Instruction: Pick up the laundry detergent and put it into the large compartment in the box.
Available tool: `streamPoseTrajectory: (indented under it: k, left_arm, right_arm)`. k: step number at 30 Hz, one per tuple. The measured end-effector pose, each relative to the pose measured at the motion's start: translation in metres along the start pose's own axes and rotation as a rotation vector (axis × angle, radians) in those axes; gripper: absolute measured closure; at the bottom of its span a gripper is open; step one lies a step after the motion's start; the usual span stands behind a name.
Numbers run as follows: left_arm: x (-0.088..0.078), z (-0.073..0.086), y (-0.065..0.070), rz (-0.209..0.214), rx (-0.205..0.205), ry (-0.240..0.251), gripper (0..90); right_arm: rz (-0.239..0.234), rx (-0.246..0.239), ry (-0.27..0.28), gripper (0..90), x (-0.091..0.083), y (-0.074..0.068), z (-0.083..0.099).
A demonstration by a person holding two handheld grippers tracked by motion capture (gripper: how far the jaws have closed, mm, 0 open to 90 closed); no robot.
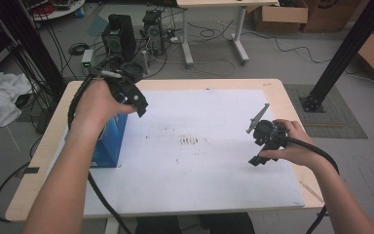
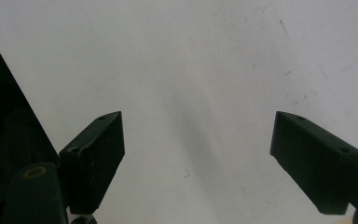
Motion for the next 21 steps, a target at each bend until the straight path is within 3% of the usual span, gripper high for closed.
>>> streamPoseTrajectory:
  k: [14, 21]
  left_arm:
    - [0.036, -0.033, 0.046, 0.082, 0.139, 0.000, 19.9]
    - [0.051, -0.044, 0.060, 0.112, 0.156, 0.003, 17.6]
  right_arm:
    - [0.003, 0.006, -0.009, 17.4, -0.001, 0.001, -0.002]
    - [0.007, 0.006, -0.008, 17.4, -0.004, 0.001, 0.001]
Point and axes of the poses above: each handheld gripper's, and its own axes: x roughly forward along the jaws, z roughly out of its underside, y roughly to its right, the point moved 3 cm from there along x, roughly forward along the jaws, and after that the axes turned 8 degrees about x, right-handed, at the moved point
